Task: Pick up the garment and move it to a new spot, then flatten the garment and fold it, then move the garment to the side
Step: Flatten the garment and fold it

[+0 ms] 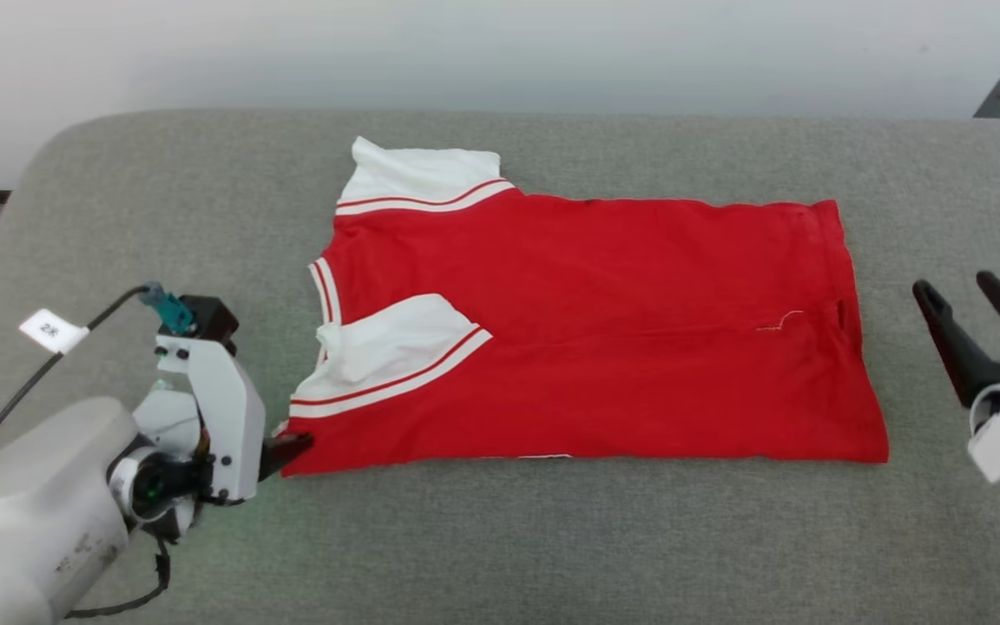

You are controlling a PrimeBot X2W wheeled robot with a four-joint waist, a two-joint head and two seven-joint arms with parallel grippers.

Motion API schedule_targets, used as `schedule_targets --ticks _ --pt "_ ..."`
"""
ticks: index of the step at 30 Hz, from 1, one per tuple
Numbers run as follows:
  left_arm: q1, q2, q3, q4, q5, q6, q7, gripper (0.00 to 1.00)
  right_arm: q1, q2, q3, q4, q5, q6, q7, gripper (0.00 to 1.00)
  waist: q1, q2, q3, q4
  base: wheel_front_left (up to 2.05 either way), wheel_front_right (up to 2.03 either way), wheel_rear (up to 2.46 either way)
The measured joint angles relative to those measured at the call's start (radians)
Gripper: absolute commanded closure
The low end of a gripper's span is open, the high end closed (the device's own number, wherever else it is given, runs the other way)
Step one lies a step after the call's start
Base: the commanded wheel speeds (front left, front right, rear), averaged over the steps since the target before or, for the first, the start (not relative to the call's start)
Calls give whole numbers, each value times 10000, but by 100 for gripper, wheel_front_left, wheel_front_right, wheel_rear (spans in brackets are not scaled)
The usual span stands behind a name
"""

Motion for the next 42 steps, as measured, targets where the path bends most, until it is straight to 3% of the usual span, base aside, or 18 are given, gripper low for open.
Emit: schedule_targets --ticks 10,11,13,24,40,41,42 --pt "196 -240 115 999 -163 15 186 0 1607 1317 -1634 -1643 -859 0 1053 0 0 0 230 -342 0 0 0" --pt "215 -274 169 1081 -274 -17 224 47 1693 1394 -1695 -1762 -901 0 1267 0 1 0 253 -364 0 0 0" --pt "224 -366 203 1239 -353 -128 265 100 1812 1526 -1778 -1954 -966 0 1685 0 0 0 300 -395 0 0 0" --pt "18 -660 274 1534 -224 -585 249 100 1423 1647 -1676 -1651 -926 -2 3988 0 0 0 604 -257 0 0 0" --pt "-475 -1308 299 1486 102 -725 -2 100 -509 1885 -1492 1580 -1601 -2 6031 0 0 0 1012 436 0 0 0" --pt "-487 -1325 303 1482 102 -750 -15 100 -576 1883 -1471 1703 -1670 0 6123 5 0 0 1033 463 0 0 0" --pt "-492 -1337 303 1478 102 -752 -38 100 -650 1866 -1448 1785 -1739 2 6163 68 1 0 1048 489 0 0 0"
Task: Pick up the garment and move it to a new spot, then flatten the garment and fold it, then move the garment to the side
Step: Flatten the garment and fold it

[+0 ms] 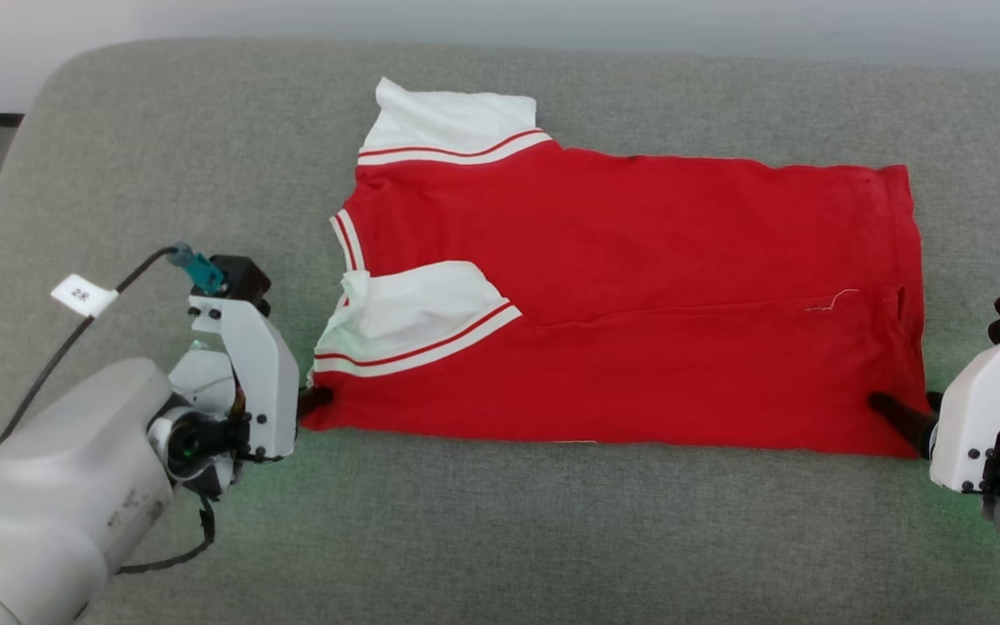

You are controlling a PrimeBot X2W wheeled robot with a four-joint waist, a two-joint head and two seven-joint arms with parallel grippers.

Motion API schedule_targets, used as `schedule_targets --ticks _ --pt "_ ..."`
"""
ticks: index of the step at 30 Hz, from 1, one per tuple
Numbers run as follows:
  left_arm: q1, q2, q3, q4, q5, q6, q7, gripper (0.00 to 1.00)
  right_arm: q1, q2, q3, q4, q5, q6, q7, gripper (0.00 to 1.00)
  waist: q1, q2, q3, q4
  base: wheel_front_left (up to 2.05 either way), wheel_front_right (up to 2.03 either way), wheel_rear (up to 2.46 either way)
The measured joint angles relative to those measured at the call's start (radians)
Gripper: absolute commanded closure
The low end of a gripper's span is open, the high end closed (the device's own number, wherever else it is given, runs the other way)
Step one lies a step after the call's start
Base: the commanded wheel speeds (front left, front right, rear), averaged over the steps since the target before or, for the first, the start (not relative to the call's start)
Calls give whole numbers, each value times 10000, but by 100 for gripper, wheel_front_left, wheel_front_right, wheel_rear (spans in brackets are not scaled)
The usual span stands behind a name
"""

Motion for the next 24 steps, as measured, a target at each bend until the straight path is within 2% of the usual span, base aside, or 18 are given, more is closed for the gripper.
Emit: schedule_targets --ticks 1,7,17,24 --pt "0 -12 8 -2 -4 -2 -10 100 -54 0 19 94 -4 0 12 100 0 0 14 21 0 0 0" --pt "25 33 21 -54 -17 -4 -79 100 -210 -155 150 322 98 0 127 100 0 0 -6 63 0 0 0" --pt "303 619 -23 -685 -219 -8 410 100 390 -531 280 -167 719 0 656 100 0 0 -374 2 0 0 0" --pt "777 1285 -86 -1762 -247 462 667 100 1431 -941 267 -909 1116 0 1177 100 0 0 -829 28 0 0 0"
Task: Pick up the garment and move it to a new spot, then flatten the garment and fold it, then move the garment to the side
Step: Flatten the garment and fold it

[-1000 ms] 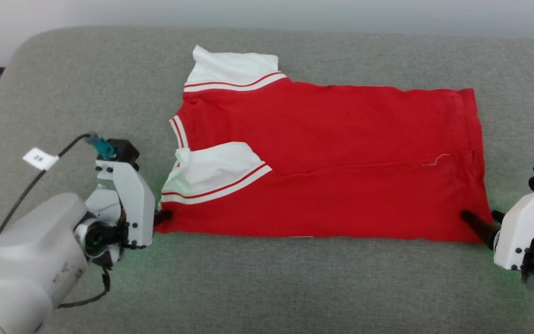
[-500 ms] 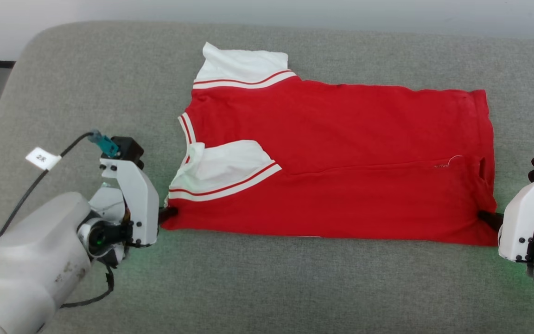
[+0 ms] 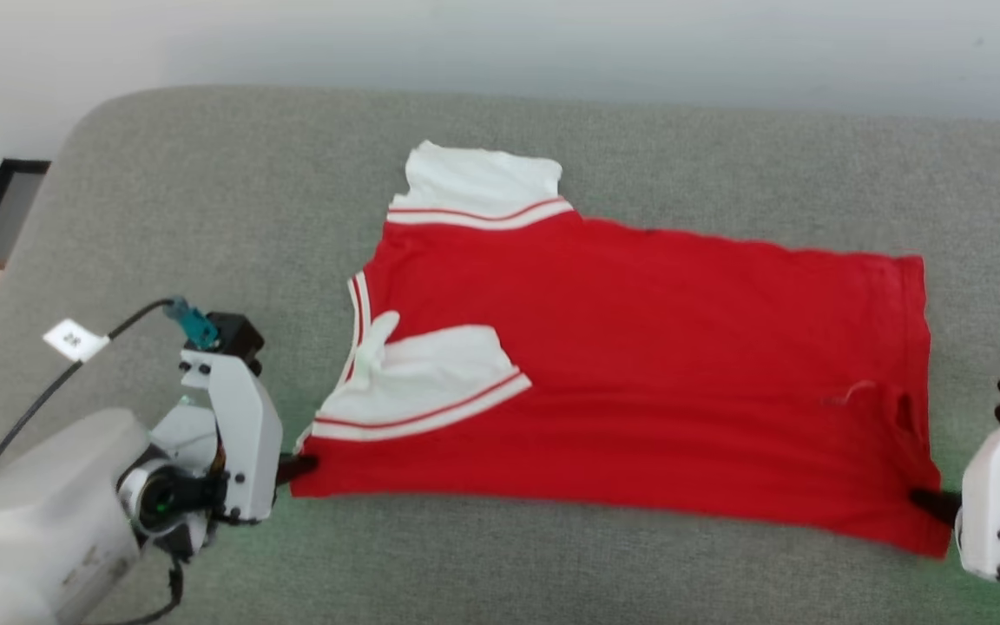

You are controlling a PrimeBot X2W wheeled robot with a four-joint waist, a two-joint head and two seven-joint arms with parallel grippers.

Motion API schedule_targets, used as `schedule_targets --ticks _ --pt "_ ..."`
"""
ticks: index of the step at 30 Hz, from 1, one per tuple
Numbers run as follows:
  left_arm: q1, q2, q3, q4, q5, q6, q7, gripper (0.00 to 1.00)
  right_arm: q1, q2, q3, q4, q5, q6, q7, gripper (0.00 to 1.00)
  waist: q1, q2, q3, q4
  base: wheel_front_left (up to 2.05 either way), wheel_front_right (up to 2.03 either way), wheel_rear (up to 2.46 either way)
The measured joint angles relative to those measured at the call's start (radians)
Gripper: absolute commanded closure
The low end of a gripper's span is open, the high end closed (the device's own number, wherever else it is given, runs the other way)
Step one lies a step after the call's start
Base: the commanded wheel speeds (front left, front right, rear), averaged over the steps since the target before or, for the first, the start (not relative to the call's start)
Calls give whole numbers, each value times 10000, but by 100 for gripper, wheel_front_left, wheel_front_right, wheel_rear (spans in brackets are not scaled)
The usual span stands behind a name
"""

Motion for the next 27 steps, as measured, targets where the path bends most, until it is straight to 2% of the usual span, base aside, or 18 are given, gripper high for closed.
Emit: schedule_targets --ticks 4,9,13,17,19,20,21,22,23,24,27 --pt "429 556 -40 -997 -29 491 242 100 651 -171 -105 -418 84 2 380 100 0 0 -197 19 0 0 0" --pt "1033 1152 -81 -2268 -33 1112 295 100 1354 -75 -403 -869 79 2 635 100 0 0 -317 30 0 0 0" --pt "1461 1292 -105 -2790 -77 1467 247 100 1589 136 -529 -997 -44 0 662 100 0 0 -319 19 0 0 0" --pt "1662 1187 -105 -2886 -134 1636 148 100 1570 230 -460 -918 -115 0 485 100 0 0 -284 -11 0 0 0" --pt "1708 1116 -104 -2830 -167 1697 105 79 1546 242 -374 -897 -136 0 405 100 0 0 -266 -35 0 0 0" --pt "1709 1101 -96 -2794 -178 1703 90 67 1533 242 -334 -890 -161 0 341 88 0 0 -255 -47 0 0 0" --pt "1709 1093 -77 -2763 -182 1743 61 38 1519 238 -299 -884 -163 0 278 77 0 0 -247 -60 0 0 0" --pt "1702 1093 -42 -2742 -207 1779 75 14 1498 226 -265 -888 -178 0 198 55 -1 0 -242 -74 0 0 0" --pt "1677 1101 -33 -2746 -205 1785 96 7 1472 215 -228 -888 -184 0 148 4 0 0 -241 -86 0 0 0" --pt "1630 1127 -25 -2765 -190 1804 128 0 1449 199 -196 -903 -184 0 111 0 0 0 -241 -103 0 0 0" --pt "1360 1352 67 -2869 -104 1921 230 0 1416 184 -192 -995 -182 0 -38 0 0 0 -245 -154 0 0 0"
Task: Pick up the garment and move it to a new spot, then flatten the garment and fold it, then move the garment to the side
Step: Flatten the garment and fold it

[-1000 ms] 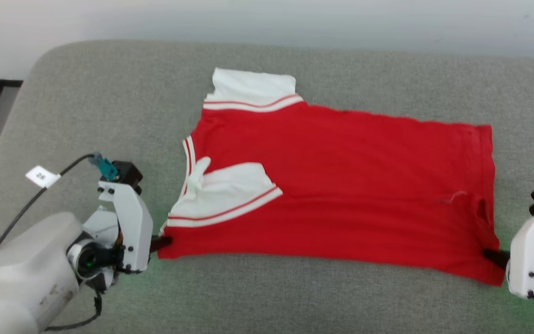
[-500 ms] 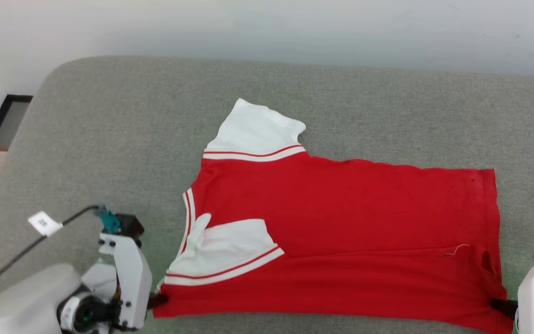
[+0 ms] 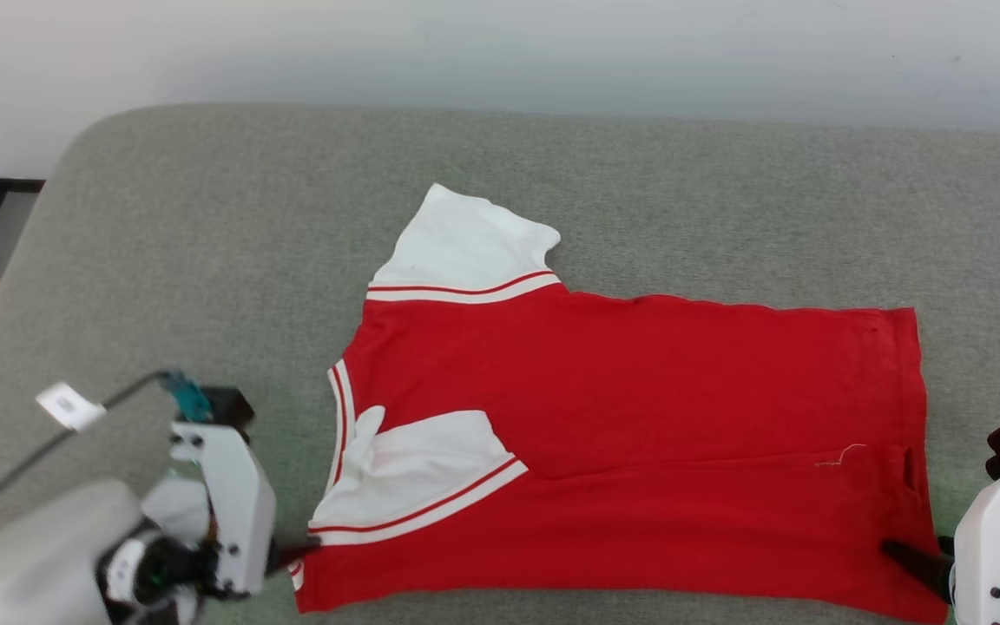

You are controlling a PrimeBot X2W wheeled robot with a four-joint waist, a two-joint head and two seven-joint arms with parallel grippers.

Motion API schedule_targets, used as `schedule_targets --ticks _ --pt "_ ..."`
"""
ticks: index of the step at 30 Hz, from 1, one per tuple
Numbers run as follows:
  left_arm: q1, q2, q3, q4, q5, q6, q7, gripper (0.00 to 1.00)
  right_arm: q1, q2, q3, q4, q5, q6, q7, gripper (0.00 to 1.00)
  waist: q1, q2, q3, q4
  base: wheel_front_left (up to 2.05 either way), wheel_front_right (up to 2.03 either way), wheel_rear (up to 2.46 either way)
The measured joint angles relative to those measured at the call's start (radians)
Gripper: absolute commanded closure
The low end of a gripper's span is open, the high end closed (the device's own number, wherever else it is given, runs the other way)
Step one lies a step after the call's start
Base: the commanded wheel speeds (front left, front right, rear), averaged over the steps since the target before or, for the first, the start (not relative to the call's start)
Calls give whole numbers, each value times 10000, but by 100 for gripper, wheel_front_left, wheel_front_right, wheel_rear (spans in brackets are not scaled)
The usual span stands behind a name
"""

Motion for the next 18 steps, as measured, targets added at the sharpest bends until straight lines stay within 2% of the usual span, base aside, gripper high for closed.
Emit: schedule_targets --ticks 6,12,14,18 --pt "-732 462 378 -441 109 240 121 0 -5 38 -127 -495 -15 -2 -211 0 0 0 11 -204 0 0 0" --pt "-1740 556 803 -560 512 236 -17 0 -179 267 -372 -1440 -336 -2 -765 0 0 0 164 -519 0 0 0" --pt "-2100 493 953 -403 683 163 -130 0 -307 395 -370 -1808 -453 -2 -1221 0 0 0 251 -651 0 0 0" --pt "-2816 286 1237 94 1162 -334 -679 0 -793 591 -307 -2527 -940 -2 -2911 0 0 0 480 -950 0 0 0"
